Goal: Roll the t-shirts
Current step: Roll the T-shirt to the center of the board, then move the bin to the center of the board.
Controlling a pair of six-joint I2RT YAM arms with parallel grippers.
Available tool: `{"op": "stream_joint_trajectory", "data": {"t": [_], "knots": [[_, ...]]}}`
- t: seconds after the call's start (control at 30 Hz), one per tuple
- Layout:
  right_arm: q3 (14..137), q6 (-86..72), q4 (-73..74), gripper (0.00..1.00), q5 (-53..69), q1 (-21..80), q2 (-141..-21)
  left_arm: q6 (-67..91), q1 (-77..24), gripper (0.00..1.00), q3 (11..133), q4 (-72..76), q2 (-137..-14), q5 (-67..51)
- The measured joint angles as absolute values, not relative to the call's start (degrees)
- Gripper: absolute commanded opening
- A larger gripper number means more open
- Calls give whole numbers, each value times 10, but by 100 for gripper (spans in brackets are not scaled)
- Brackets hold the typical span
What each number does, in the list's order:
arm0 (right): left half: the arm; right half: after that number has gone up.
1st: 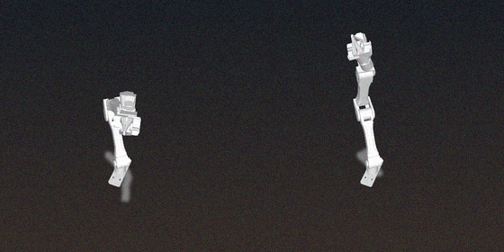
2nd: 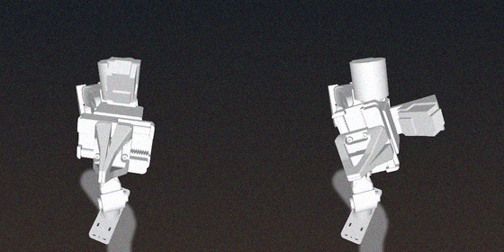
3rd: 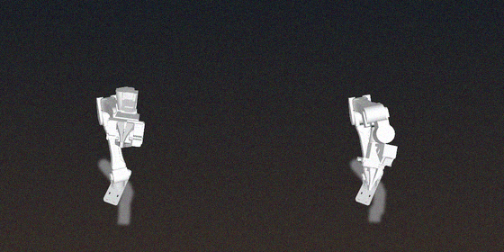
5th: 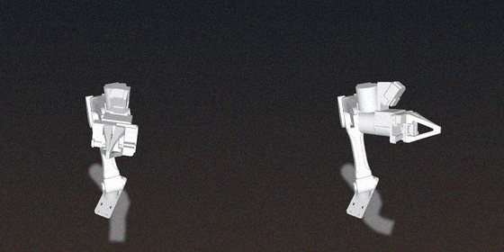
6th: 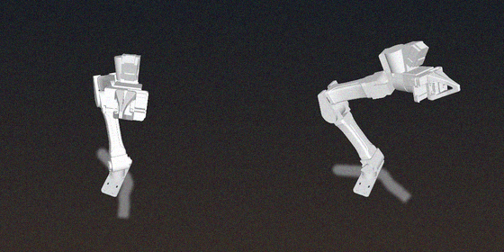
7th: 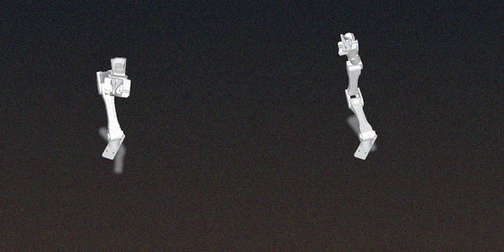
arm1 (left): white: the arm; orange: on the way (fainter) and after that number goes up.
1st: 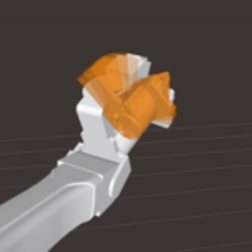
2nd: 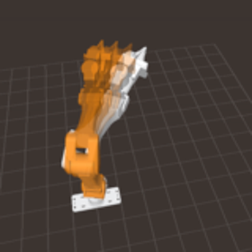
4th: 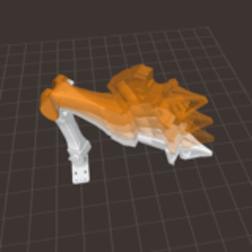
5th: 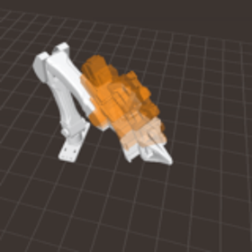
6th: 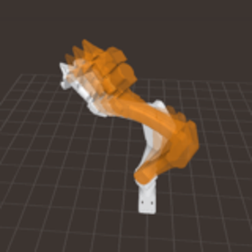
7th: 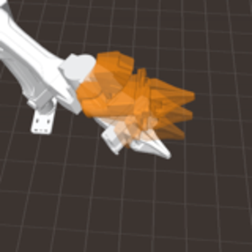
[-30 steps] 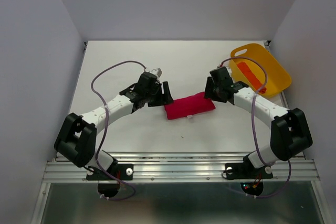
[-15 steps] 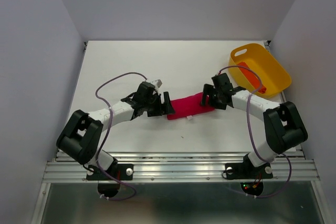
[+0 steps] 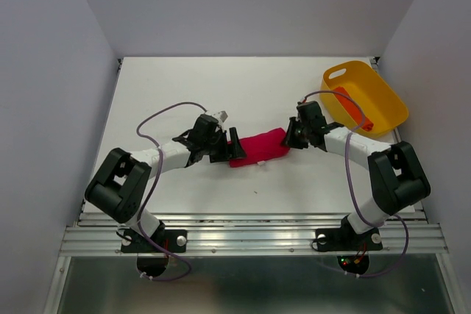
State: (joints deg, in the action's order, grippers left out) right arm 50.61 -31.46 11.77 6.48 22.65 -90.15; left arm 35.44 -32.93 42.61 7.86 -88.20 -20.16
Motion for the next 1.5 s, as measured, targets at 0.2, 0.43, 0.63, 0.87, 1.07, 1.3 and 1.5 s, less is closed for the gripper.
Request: {"op": "stream_joint_trajectory", "data": {"t": [0.2, 0.43, 0.63, 0.87, 1.07, 1.3, 1.5], "knots": [[503, -328, 110, 1, 69, 227, -900, 355, -305, 82, 426, 78, -875, -199], [388, -385, 37, 51, 100, 227, -820, 354, -269, 82, 426, 75, -861, -200], [343, -423, 34, 88, 92, 227, -781, 351, -261, 84, 426, 64, -861, -202], [366, -447, 94, 96, 51, 227, -734, 368, -260, 91, 427, 45, -852, -211], [375, -496, 116, 97, 53, 227, -735, 429, -258, 92, 427, 20, -825, -210], [364, -541, 120, 95, 60, 227, -738, 480, -258, 92, 416, 33, -802, -220], [349, -554, 62, 92, 67, 224, -766, 498, -258, 92, 404, 49, -811, -233]]}}
